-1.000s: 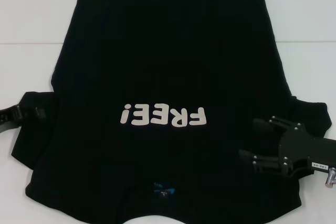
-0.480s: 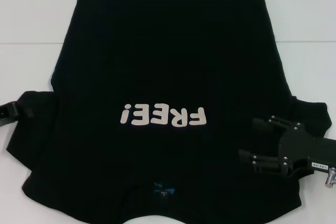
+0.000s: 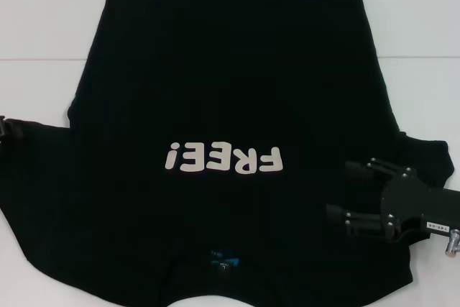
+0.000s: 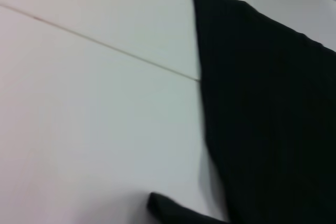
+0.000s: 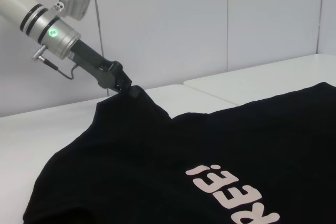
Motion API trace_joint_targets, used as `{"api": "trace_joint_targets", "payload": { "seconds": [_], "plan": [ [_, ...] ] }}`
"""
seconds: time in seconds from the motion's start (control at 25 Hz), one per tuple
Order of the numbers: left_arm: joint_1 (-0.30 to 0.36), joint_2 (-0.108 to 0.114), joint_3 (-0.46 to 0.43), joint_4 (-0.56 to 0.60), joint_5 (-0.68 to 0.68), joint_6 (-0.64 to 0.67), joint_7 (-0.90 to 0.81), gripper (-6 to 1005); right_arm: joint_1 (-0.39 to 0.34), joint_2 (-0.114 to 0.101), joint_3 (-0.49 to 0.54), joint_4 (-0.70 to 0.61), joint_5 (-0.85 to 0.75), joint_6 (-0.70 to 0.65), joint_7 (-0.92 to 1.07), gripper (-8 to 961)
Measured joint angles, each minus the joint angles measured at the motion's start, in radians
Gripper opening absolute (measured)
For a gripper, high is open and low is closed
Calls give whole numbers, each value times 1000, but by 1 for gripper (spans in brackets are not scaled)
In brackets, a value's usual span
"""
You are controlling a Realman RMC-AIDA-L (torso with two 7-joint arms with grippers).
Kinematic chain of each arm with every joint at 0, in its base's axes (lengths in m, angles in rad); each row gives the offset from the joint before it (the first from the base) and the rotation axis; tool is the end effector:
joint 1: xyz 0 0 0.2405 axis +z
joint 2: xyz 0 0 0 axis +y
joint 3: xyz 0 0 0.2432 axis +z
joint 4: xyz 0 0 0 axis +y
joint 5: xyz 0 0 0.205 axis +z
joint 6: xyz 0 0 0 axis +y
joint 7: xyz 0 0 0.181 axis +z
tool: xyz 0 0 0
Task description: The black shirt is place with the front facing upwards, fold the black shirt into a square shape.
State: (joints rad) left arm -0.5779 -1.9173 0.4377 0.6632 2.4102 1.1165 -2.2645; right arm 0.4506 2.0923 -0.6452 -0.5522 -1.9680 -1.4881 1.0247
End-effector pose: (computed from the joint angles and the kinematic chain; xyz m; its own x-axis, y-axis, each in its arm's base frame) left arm -0.3621 0.3940 0.0811 0.2064 0.7486 0.6301 0.9532 -0.0085 -0.3021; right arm 0.2672 0.3143 -0.0401 0.8513 -0.1741 -0.4950 -0.3594 -0.8808 -0.3083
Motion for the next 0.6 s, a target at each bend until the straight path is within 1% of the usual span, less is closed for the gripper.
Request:
{"api": "trace_joint_targets", "payload": {
  "seconds": [0.2, 0.36, 0.48, 0.6],
  "plan": [
    [-12, 3, 16, 16, 2, 35, -28, 4, 2, 0, 2, 0, 0, -8, 0, 857],
    [-25, 1, 22, 45, 0, 98, -66, 5, 2, 0, 0, 0, -1, -9, 0, 855],
    [-49, -6, 22, 56, -7, 161, -88, 8, 2, 0, 0, 0, -2, -9, 0, 854],
    [-79, -21, 23, 57, -9, 203, -99, 10, 2, 1, -1, 4, -3, -7, 0, 852]
  ]
}}
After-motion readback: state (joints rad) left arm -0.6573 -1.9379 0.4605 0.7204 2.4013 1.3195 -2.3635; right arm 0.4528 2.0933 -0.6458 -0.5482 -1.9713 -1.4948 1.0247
